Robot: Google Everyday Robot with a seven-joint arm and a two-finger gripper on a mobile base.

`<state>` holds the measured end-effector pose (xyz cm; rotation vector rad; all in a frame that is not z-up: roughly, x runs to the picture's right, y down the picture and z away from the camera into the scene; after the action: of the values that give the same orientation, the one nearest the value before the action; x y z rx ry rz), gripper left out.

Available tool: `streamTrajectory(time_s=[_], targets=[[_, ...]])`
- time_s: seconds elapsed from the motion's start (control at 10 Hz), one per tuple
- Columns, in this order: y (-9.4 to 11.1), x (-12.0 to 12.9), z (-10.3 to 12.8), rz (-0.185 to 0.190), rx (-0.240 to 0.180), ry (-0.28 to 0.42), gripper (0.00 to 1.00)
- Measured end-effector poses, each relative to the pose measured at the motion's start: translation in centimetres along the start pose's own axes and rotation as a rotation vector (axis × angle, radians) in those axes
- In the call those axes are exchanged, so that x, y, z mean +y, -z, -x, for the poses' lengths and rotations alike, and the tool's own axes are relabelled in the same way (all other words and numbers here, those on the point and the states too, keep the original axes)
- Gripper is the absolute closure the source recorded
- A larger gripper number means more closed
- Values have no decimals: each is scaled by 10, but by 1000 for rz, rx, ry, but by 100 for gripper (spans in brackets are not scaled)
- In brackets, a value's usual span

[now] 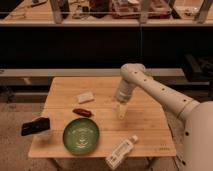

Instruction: Drag the pepper across the table

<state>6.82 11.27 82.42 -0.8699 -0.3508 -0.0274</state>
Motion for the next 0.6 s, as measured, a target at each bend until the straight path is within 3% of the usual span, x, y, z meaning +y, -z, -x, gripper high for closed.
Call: streamTrajectory(time_s=[0.1, 0.4, 0.6], targets=[[0, 0, 0, -1, -3, 0, 22], [-1, -3, 4, -4, -12, -2, 51], [-2, -2, 6, 7, -10, 10, 55]])
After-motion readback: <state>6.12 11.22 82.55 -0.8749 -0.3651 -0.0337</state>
